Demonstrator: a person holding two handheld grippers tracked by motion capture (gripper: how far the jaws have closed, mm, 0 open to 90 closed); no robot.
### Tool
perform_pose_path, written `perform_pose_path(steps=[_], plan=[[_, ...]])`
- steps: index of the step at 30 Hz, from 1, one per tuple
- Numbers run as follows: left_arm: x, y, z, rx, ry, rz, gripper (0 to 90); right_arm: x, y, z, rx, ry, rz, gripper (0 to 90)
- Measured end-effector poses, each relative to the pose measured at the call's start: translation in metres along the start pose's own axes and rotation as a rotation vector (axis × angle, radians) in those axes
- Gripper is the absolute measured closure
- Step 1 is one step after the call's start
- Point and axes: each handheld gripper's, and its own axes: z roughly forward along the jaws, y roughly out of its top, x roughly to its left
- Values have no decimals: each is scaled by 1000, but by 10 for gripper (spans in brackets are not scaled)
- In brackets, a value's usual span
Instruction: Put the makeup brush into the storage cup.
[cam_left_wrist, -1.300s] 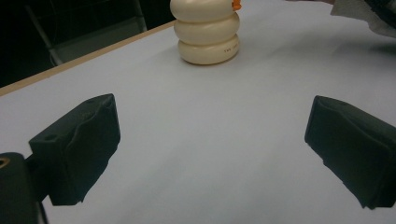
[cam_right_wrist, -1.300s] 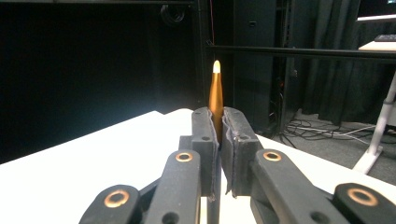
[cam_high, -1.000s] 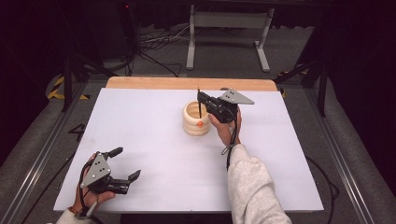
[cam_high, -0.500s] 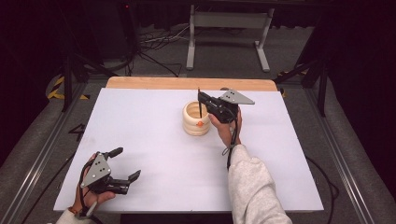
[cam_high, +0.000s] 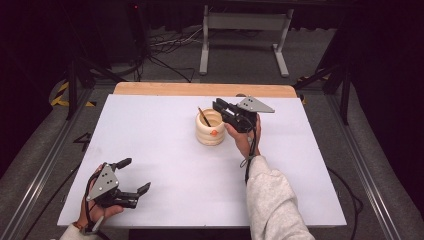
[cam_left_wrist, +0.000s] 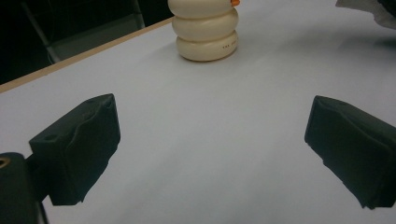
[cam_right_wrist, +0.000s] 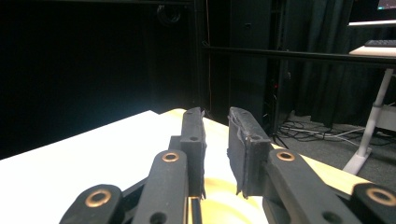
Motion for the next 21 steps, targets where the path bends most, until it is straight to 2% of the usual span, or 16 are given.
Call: perform_pose_path(steps=[6, 9, 11, 21], plan=[[1, 0, -1, -6, 4, -12, 43, 1, 1, -2, 5, -20, -5, 675], [1, 0, -1, 0, 2, -12, 43, 2, 2, -4, 14, -34, -32, 603], [1, 0, -1, -1, 4, -13, 43, 2, 2, -5, 12, -43, -39, 585], [1, 0, -1, 3, 4, -8, 42, 4, 5, -9, 39, -94, -71, 347]])
